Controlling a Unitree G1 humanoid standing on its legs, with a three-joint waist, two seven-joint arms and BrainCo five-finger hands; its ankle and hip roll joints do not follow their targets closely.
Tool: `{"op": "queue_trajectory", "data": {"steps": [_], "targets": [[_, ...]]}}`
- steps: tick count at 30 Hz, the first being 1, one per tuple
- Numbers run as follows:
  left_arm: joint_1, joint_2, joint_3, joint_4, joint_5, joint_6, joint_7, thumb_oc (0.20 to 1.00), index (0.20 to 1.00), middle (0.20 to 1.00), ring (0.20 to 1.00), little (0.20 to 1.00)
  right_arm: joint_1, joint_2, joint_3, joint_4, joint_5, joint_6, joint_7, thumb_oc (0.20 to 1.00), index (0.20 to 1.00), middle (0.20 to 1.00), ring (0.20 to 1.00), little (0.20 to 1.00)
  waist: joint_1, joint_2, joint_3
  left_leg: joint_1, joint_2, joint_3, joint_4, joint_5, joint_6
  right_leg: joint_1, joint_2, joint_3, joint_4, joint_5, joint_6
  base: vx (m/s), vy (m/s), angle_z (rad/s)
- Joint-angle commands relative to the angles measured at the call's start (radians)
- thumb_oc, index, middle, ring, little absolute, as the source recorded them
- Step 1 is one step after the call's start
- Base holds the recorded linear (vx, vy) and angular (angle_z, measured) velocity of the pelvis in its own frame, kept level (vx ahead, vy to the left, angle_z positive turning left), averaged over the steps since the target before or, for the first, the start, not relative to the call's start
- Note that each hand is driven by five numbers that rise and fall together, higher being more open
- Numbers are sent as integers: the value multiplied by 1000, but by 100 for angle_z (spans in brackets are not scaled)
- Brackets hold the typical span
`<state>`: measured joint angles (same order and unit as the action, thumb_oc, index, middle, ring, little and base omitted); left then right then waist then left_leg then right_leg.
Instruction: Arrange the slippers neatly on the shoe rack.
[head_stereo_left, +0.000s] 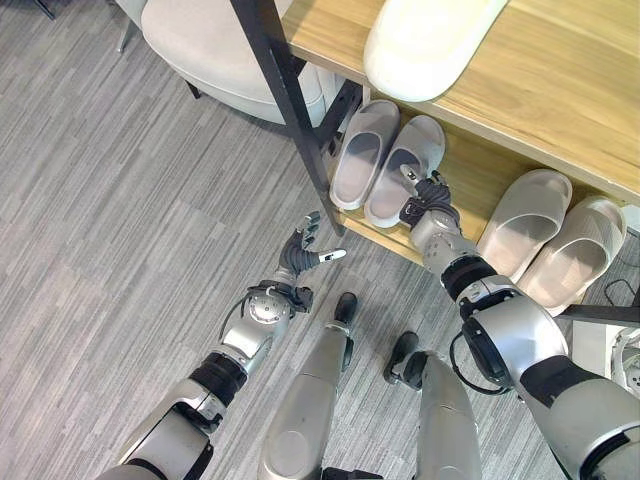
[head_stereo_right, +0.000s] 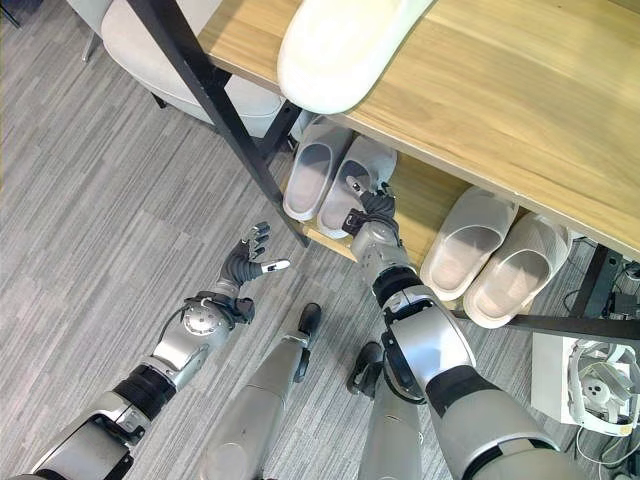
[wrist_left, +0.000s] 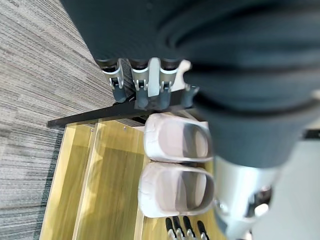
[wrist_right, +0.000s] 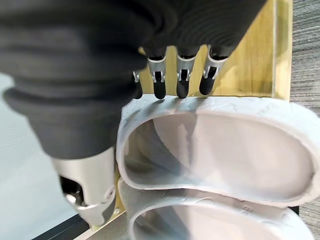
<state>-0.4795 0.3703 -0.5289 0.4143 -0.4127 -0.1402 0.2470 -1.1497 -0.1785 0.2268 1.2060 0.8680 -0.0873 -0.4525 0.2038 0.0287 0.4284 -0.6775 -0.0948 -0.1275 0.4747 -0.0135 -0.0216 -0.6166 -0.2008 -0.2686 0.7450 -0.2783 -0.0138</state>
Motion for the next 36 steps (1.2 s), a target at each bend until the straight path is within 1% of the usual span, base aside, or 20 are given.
{"op": "queue_trajectory", "data": {"steps": [1, 4, 5, 6, 9, 14, 17, 19, 20, 21, 22, 23, 24, 25, 26, 30, 33, 34, 35, 36], "targets": [[-11, 7, -19, -36, 3, -37, -11, 1000, 1000, 1000, 1000, 1000, -143, -58, 20, -40, -13, -87, 40, 1000, 1000, 1000, 1000, 1000, 30, 15, 12, 42, 15, -6, 82, -189, 25, 102, -37, 65, -93, -6, 123, 12, -18, 6], [-19, 4, -19, -22, 5, -35, -13, 1000, 1000, 1000, 1000, 1000, -127, -85, 46, -54, -57, -78, 40, 1000, 1000, 1000, 1000, 1000, 20, 5, 15, 52, 22, -2, 76, -187, 23, 110, -33, 67, -103, -2, 122, -32, 4, 0], [-15, 3, -5, -13, 18, -32, -11, 1000, 1000, 1000, 1000, 1000, -74, -88, 87, -113, -140, -59, 42, 1000, 1000, 1000, 1000, 1000, 4, -4, 17, 60, 31, 5, 51, -149, 24, 112, -29, 64, -130, 36, 115, -100, 11, -1], [-13, 3, 0, -11, 22, -31, -10, 1000, 1000, 1000, 1000, 1000, -52, -85, 97, -141, -162, -56, 40, 1000, 1000, 1000, 1000, 1000, -1, -7, 17, 66, 33, 6, 42, -145, 23, 118, -27, 65, -139, 41, 115, -92, -3, -3], [45, 2, 69, 4, 62, -29, -14, 1000, 1000, 1000, 1000, 1000, 246, -99, 164, -437, -438, -14, 79, 1000, 1000, 1000, 1000, 1000, -56, -46, 2, 162, 58, 22, -67, -112, 12, 196, -9, 67, -257, 95, 124, -3, -73, -16], [123, -16, 141, 28, 66, -45, -30, 1000, 1000, 1000, 1000, 1000, 604, -87, 156, -735, -477, -88, 208, 1000, 1000, 1000, 1000, 1000, -103, -76, -41, 282, 87, 40, -181, -79, 1, 301, 6, 67, -381, 143, 133, 44, -68, -23], [191, -16, 190, 33, 56, -57, -51, 1000, 1000, 1000, 1000, 1000, 801, -141, 140, -867, -565, -103, 278, 1000, 1000, 1000, 1000, 1000, -140, -95, -90, 372, 106, 59, -256, -58, -6, 383, 20, 69, -470, 175, 143, 123, -41, -30], [247, 22, 196, 11, 113, -60, -102, 1000, 1000, 1000, 1000, 1000, 954, -183, 108, -909, -661, -108, 327, 1000, 1000, 1000, 1000, 1000, -174, -95, -139, 459, 119, 77, -320, -46, -10, 460, 30, 72, -545, 196, 155, 164, -25, -35], [265, 52, 187, -17, 174, -52, -130, 1000, 1000, 1000, 1000, 1000, 1009, -194, 94, -920, -679, -108, 349, 1000, 1000, 1000, 1000, 1000, -184, -91, -156, 491, 123, 86, -338, -44, -12, 484, 32, 74, -564, 201, 160, 168, 3, -34], [285, 122, 151, -84, 337, -45, -191, 1000, 1000, 1000, 1000, 1000, 1099, -221, 66, -930, -722, -102, 391, 1000, 1000, 1000, 1000, 1000, -202, -82, -179, 544, 129, 101, -366, -50, -13, 524, 36, 86, -588, 200, 166, 133, 21, -15], [286, 123, 151, -86, 338, -44, -191, 1000, 1000, 1000, 1000, 1000, 1101, -221, 65, -932, -722, -101, 391, 1000, 1000, 1000, 1000, 1000, -202, -83, -182, 543, 129, 101, -370, -44, -12, 522, 36, 86, -593, 205, 166, 175, 21, -28], [293, 201, 112, -162, 500, -40, -263, 1000, 1000, 1000, 1000, 1000, 1173, -243, 43, -938, -747, -98, 434, 1000, 1000, 1000, 1000, 1000, -220, -74, -205, 590, 134, 118, -393, -54, -14, 554, 39, 97, -607, 199, 169, 158, 15, -38], [293, 269, 83, -241, 588, -58, -331, 1000, 1000, 1000, 1000, 1000, 1232, -259, 28, -945, -749, -100, 477, 1000, 1000, 1000, 1000, 1000, -240, -67, -232, 621, 135, 133, -418, -50, -15, 572, 43, 107, -630, 206, 175, 191, 11, -64], [293, 300, 71, -283, 611, -68, -364, 1000, 1000, 1000, 1000, 1000, 1257, -266, 23, -947, -753, -98, 493, 1000, 1000, 1000, 1000, 1000, -245, -64, -241, 640, 138, 143, -433, -50, -15, 583, 44, 112, -641, 208, 176, 182, 0, -52], [279, 372, 23, -405, 623, -94, -469, 1000, 1000, 1000, 1000, 1000, 1303, -271, 23, -936, -746, -93, 540, 1000, 1000, 1000, 1000, 1000, -263, -58, -270, 683, 144, 174, -475, -44, -19, 603, 51, 129, -678, 220, 182, 123, -13, -36], [198, 434, -54, -559, 520, -112, -559, 1000, 1000, 1000, 1000, 1000, 1300, -267, 52, -913, -723, -95, 561, 1000, 1000, 1000, 1000, 1000, -283, -46, -297, 713, 149, 206, -518, -32, -24, 612, 60, 147, -717, 242, 189, 59, -8, -38], [123, 434, -97, -633, 357, -94, -601, 1000, 1000, 1000, 1000, 1000, 1288, -249, 78, -899, -700, -96, 567, 1000, 1000, 1000, 1000, 1000, -288, -44, -308, 731, 149, 217, -538, -26, -25, 621, 66, 154, -731, 247, 188, 47, -18, -22], [69, 405, -104, -654, 205, -83, -605, 1000, 1000, 1000, 1000, 1000, 1286, -240, 91, -893, -692, -92, 566, 1000, 1000, 1000, 1000, 1000, -294, -43, -316, 743, 149, 218, -548, -25, -26, 629, 68, 156, -737, 247, 188, 81, -51, -11], [27, 290, -41, -620, 67, -91, -529, 1000, 1000, 1000, 1000, 1000, 1291, -226, 104, -894, -681, -87, 561, 1000, 1000, 1000, 1000, 1000, -297, -47, -324, 752, 147, 219, -554, -26, -27, 640, 69, 153, -744, 248, 184, 82, -63, -3], [32, 217, 23, -586, 69, -112, -455, 1000, 1000, 1000, 1000, 1000, 1298, -221, 106, -903, -677, -88, 559, 1000, 1000, 1000, 1000, 1000, -297, -51, -326, 752, 146, 215, -554, -27, -28, 645, 69, 151, -745, 246, 182, 67, -74, 7]]}}
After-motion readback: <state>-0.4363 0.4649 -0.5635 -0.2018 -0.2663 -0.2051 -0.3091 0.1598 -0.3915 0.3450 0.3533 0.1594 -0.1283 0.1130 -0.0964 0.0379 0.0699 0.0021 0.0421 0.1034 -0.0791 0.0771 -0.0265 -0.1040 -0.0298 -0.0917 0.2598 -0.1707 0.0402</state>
